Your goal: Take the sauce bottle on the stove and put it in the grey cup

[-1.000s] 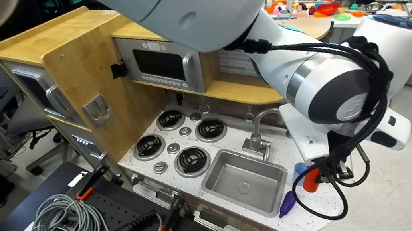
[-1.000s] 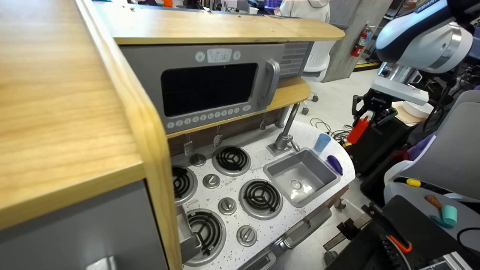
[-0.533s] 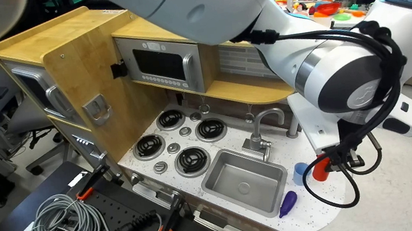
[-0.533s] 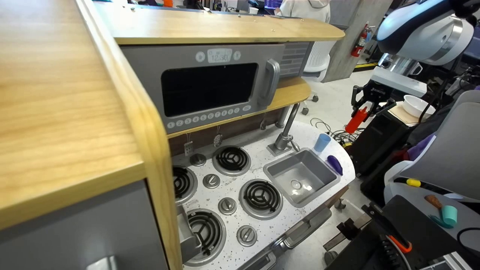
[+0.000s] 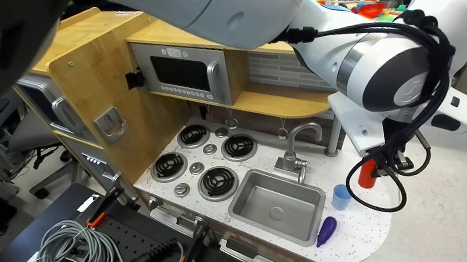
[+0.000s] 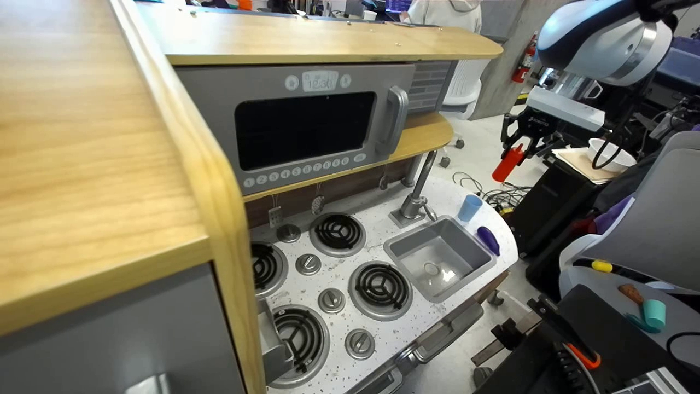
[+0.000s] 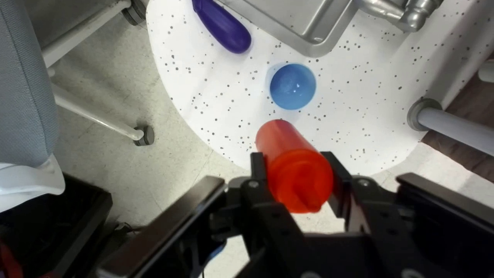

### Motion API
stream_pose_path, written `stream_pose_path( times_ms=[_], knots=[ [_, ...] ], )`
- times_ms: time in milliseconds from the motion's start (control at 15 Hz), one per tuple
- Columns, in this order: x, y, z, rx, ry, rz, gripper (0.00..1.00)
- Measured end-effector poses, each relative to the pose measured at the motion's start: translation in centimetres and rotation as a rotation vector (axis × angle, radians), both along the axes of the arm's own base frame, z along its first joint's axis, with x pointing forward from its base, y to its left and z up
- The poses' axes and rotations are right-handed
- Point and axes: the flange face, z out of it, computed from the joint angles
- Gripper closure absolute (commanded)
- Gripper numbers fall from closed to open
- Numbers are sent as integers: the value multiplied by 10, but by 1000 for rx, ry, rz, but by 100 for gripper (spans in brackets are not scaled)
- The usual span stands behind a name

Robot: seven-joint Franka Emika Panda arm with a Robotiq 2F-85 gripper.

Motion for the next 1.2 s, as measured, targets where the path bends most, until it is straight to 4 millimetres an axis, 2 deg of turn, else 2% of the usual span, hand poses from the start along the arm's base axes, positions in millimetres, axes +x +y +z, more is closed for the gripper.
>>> stream_pose_path(
  times_ms=[667, 867, 1200],
  knots=[
    [25, 54, -23, 54, 69, 56, 86],
    [23, 56, -34, 58, 84, 42, 86],
    [19, 49, -43, 52, 97, 16, 86]
  ],
)
